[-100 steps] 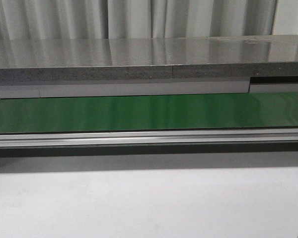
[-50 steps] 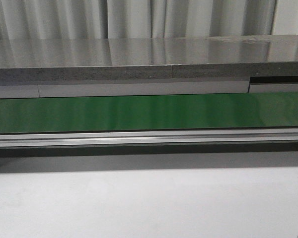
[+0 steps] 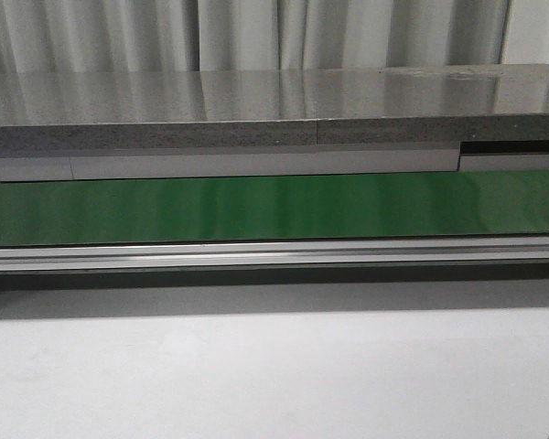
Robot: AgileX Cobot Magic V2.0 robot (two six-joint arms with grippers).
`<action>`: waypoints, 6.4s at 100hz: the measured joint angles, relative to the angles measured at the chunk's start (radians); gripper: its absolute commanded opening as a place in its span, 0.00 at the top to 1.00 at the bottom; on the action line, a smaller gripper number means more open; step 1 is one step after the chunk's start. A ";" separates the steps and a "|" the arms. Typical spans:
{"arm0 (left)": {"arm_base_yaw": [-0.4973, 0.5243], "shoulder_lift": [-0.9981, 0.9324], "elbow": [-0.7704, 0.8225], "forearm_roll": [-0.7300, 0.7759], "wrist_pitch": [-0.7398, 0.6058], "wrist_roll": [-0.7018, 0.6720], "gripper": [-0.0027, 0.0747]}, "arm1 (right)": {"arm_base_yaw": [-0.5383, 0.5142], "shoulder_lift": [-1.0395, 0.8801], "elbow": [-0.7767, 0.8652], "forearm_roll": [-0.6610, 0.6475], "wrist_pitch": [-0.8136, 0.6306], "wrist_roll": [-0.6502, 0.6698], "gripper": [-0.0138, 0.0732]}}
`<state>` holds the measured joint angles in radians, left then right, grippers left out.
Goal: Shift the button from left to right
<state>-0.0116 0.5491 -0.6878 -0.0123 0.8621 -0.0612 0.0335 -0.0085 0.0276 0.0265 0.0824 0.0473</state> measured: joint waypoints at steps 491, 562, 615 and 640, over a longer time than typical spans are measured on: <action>0.178 1.381 -0.836 -0.117 0.219 0.223 0.33 | 0.000 -0.002 0.000 0.000 0.000 0.002 0.94; 0.151 1.188 -0.816 -0.157 0.166 0.244 0.19 | 0.000 -0.002 0.000 0.000 0.000 0.002 0.94; -0.029 0.470 -0.092 -0.169 -0.496 0.265 0.19 | 0.000 -0.002 0.000 0.000 0.000 0.002 0.94; -0.029 0.025 0.271 -0.169 -0.725 0.267 0.19 | 0.000 -0.002 0.000 0.000 0.000 0.002 0.94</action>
<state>-0.0404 0.5743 -0.4166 -0.1816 0.1369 0.2054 0.0335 -0.0101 0.0276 0.0265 0.0824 0.0490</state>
